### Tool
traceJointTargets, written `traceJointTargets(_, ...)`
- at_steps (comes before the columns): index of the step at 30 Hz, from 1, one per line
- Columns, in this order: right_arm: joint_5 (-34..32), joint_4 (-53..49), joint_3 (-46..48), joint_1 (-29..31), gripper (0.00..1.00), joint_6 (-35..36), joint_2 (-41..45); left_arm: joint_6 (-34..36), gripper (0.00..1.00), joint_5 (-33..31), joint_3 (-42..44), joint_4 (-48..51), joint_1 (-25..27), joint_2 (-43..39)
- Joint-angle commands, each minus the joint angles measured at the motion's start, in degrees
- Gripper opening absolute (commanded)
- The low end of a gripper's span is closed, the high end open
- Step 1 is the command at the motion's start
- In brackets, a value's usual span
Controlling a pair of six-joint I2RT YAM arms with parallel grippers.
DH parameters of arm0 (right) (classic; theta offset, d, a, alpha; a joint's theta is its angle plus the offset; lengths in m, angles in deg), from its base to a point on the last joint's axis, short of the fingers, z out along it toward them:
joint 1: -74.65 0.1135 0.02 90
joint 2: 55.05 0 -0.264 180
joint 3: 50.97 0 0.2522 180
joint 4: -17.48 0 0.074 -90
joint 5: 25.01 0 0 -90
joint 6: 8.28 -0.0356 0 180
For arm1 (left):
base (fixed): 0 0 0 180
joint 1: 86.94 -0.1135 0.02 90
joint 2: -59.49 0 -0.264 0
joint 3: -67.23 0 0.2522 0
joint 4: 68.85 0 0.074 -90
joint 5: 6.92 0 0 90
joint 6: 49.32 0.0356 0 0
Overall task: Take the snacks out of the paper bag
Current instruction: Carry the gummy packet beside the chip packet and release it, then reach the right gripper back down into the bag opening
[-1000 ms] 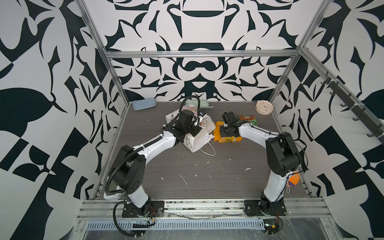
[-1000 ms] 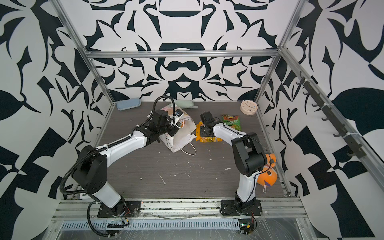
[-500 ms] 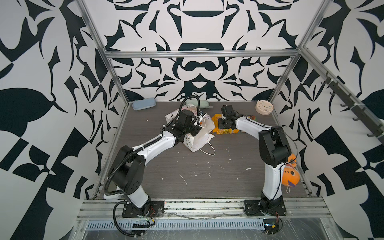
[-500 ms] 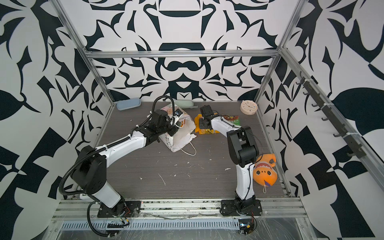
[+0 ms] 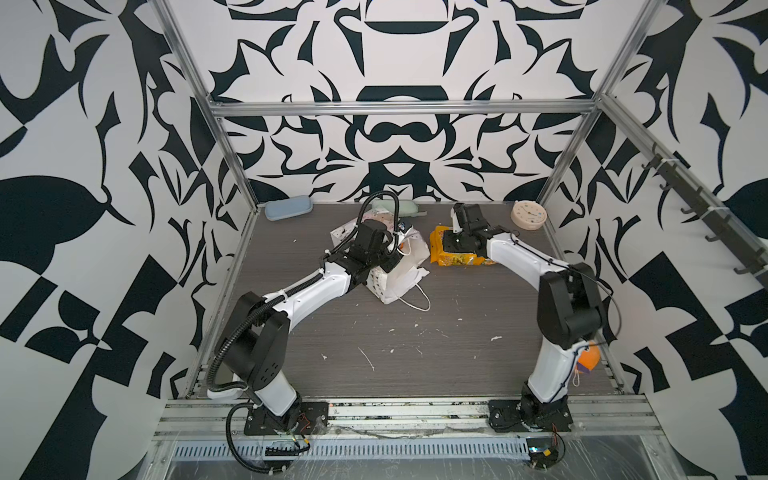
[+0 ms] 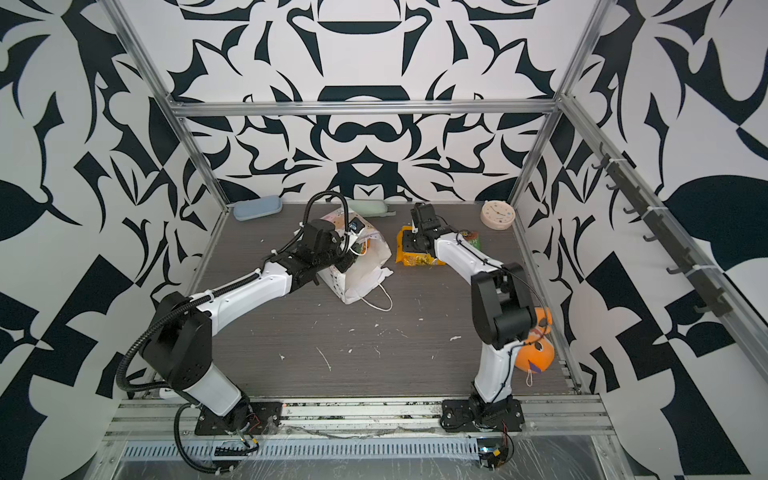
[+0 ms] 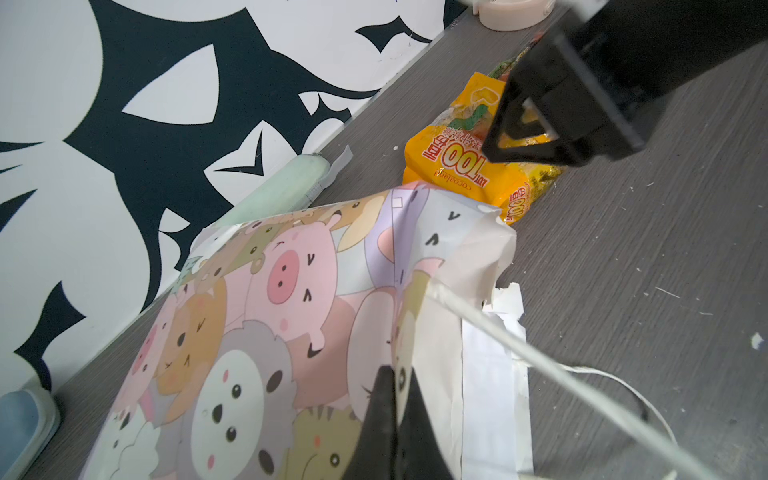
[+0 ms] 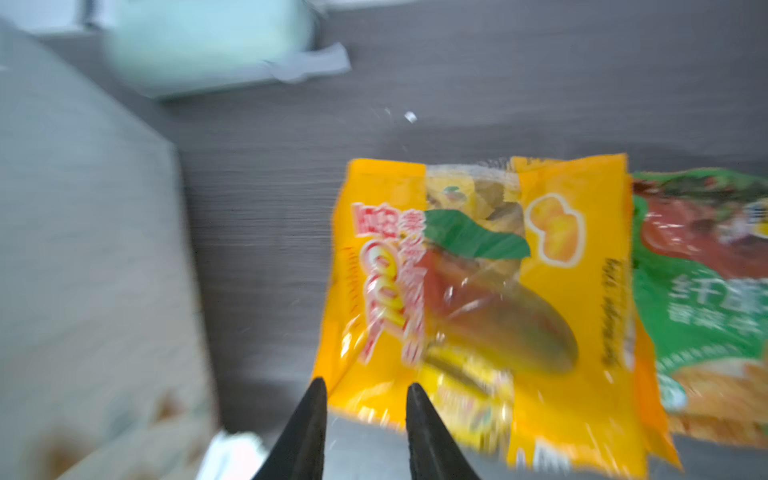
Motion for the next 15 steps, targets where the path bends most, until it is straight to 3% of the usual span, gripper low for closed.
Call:
traceJointTargets(1, 5.32, 10.27, 7.51, 1.62, 0.38, -2.86, 11.2, -0.51, 0.0, -0.86, -2.32, 2.93, -0.28, -0.74)
traceJointTargets(7, 4.54, 38.62, 28.86, 8.0, 0.38, -4.02, 22.11, 0.13, 0.0, 0.14, -2.47, 2.27, -0.32, -0.19)
traceJointTargets(15, 3.61, 56.15, 36.51, 18.3, 0.33, -4.09, 15.04, 0.07, 0.0, 1.48, -2.86, 1.82, -0.32, 0.13)
